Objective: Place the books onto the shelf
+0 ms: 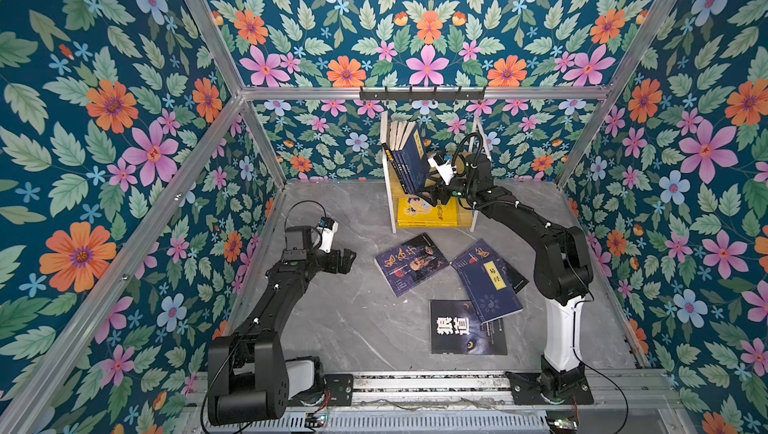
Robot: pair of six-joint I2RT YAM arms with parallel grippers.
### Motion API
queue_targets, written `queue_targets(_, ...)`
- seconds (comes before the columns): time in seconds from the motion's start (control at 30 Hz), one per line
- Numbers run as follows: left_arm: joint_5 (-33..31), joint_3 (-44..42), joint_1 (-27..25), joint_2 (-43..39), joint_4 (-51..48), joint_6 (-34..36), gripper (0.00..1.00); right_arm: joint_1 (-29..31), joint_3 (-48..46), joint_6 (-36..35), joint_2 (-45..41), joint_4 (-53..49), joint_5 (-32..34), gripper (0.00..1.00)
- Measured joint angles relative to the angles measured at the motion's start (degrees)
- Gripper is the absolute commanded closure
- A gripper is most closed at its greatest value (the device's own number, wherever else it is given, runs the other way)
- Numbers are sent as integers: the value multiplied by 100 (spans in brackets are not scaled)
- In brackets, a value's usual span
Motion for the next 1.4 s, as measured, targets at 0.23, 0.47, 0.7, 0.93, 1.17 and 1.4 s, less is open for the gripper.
queue_targets(0.23,376,-79,0,50,131,-372,0,4,-640,149,-774,-341,96,10)
queue_targets(0.47,1062,-389,-83,227,490,-1121,0,17,-2258,461,-2096,-149,671,11)
queue_targets(0.7,1587,-739,-164,431,981,-1810,0,608,-4072,927,-3150,264,1637,12)
queue_targets(0.93,1786,-1008,-188,590,1475,-2402,0,767,-4986,1961,-2704,879,2365,16)
queue_targets(1.17,1812,-1099,-337,798,1753,-2822,8,772,-4911,2699,-1792,1379,2605,18)
queue_targets(1.4,1784,-1222,-505,1102,2011,-3508,13,776,-4682,3165,-1102,1687,2798,22)
